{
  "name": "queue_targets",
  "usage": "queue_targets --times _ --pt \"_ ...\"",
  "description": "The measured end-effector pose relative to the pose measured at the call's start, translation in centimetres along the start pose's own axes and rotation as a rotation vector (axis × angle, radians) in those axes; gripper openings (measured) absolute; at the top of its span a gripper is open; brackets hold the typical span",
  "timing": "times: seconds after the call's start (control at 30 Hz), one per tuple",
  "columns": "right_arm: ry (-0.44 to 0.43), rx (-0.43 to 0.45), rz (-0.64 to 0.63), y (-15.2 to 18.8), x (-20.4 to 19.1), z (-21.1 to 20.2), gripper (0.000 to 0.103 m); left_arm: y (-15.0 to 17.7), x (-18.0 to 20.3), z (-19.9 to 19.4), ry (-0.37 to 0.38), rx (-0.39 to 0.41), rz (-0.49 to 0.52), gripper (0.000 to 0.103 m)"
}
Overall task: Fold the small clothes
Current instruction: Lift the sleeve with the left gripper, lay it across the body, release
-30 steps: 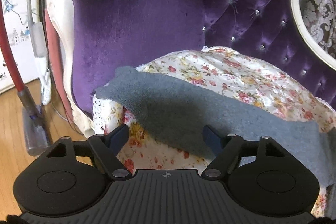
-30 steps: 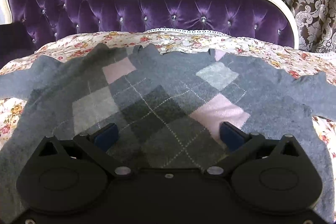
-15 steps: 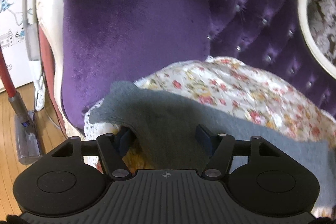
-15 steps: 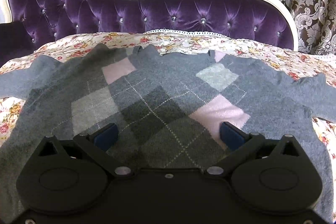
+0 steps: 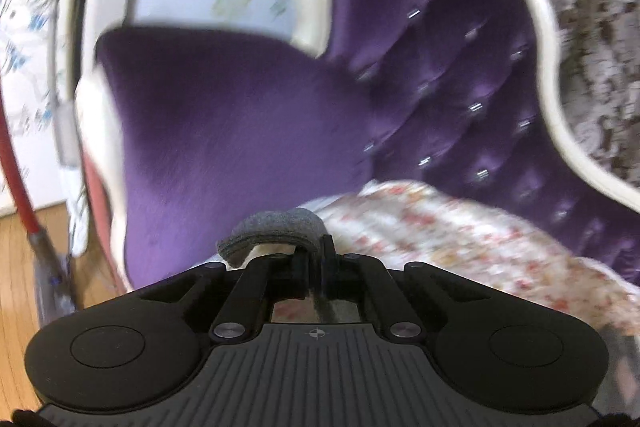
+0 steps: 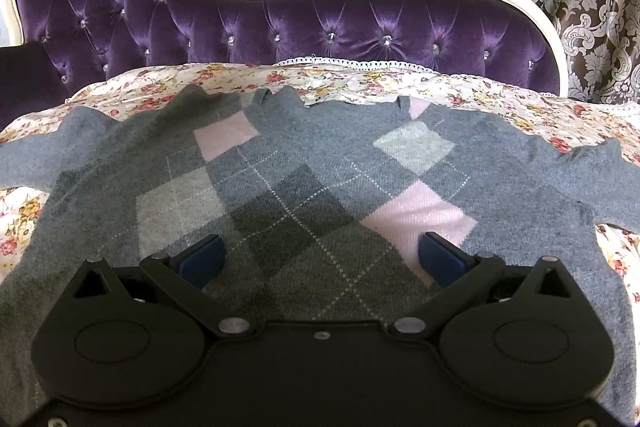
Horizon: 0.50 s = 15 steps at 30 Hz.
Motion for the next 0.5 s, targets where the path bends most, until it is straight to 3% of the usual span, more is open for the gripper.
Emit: queue_targets --times 0.33,0.5 --pt "-0.016 -0.019 0.02 -0.4 0.2 0.1 0.103 -6.9 11.4 -6.6 0.256 0.095 0.068 0.004" --pt "-0.065 -0.047 0.054 -1.9 0.6 -0.9 0.102 -8.3 18.1 -9.3 0.387 0.127 0.097 0.004"
Point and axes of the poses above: each gripper's, at about its wrist camera, not at the fingertips, and z roughly the way its jaws point, x to its right, y to its underside, the point moved 4 cm from there along z, roughly the way its jaws point, and after that the axes turned 14 degrees about x, right-handed, at the moved point
